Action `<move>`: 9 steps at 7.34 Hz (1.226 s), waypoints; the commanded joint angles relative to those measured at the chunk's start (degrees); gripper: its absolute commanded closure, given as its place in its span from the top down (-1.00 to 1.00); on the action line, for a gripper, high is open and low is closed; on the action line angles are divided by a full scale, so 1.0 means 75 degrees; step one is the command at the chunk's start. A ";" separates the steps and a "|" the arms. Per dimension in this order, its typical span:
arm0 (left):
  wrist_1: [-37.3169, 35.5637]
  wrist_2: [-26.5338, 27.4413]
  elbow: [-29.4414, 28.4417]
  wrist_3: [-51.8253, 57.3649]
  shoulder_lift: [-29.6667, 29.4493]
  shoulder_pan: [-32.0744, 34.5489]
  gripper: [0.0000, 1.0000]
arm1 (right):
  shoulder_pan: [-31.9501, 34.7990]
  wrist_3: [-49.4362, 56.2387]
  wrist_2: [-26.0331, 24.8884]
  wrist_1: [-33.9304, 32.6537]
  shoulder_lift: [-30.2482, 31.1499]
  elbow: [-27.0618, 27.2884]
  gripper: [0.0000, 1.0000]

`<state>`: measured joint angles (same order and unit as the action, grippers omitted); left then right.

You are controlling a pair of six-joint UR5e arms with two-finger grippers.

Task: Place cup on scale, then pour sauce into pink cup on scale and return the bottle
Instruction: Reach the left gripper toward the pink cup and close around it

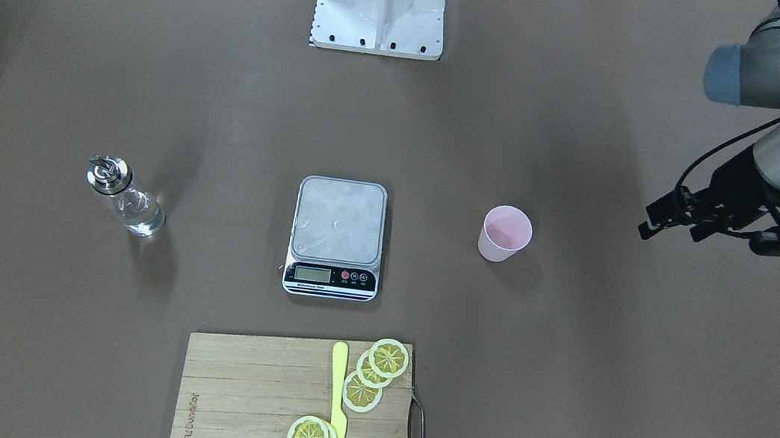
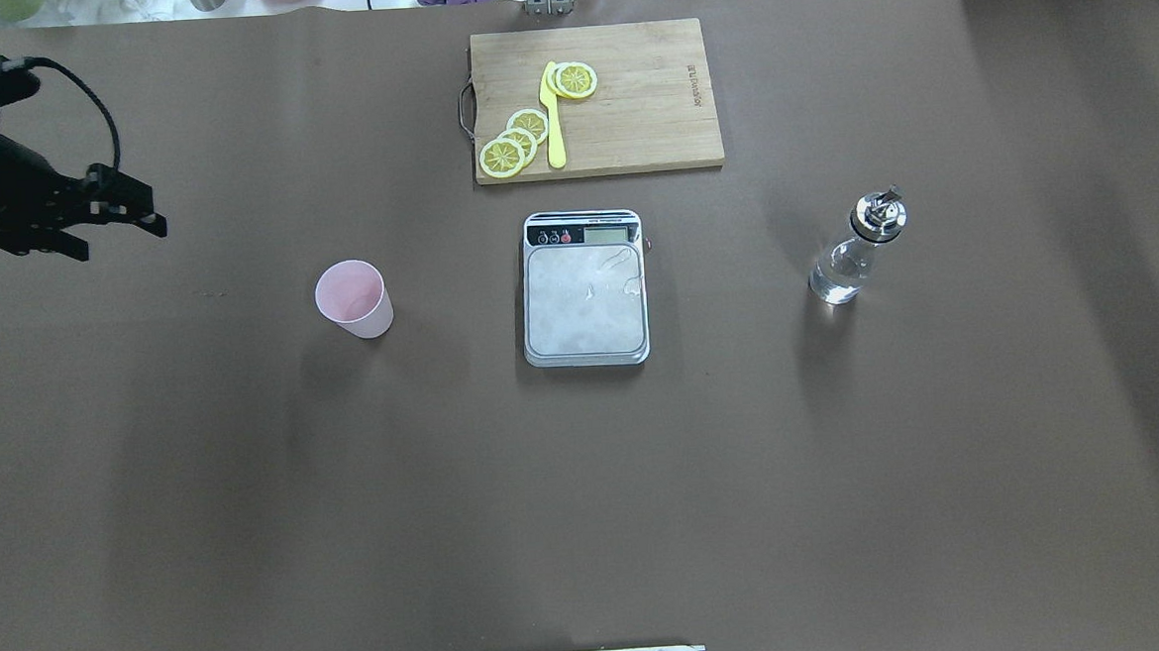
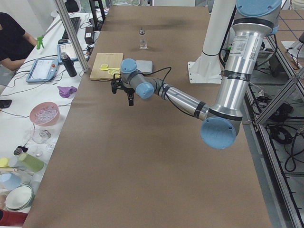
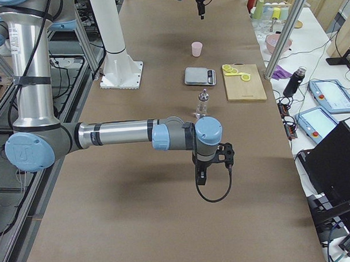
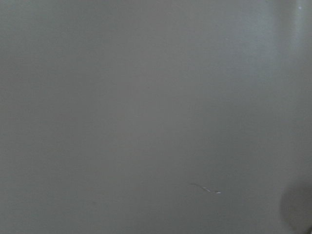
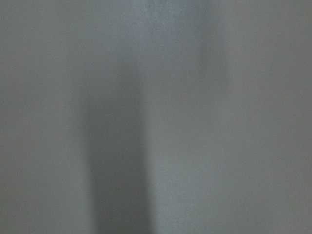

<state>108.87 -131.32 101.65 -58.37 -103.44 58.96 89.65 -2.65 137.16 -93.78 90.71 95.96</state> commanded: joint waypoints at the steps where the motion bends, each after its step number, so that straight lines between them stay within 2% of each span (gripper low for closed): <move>1: -0.0043 0.0548 -0.0029 -0.0314 -0.0586 -0.0767 0.96 | 0.0000 0.0001 0.0017 0.0012 -0.0001 0.0003 1.00; 2: -0.0055 0.0947 -0.0053 -0.0327 -0.0599 -0.1142 0.96 | 0.0000 0.0001 0.0017 0.0000 -0.0001 0.0014 1.00; 5: 0.0004 0.1056 -0.0100 -0.0315 -0.0646 -0.1544 0.94 | 0.0000 0.0013 0.0040 0.0000 0.0010 0.0026 1.00; 9: 0.0039 0.1244 -0.0674 -0.0573 -0.1185 -0.1708 0.93 | -0.0011 0.0001 0.0169 0.0000 0.0022 0.0038 1.00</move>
<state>109.07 -122.12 97.56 -62.49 -111.69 46.27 89.63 -2.60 138.15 -93.78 90.86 96.25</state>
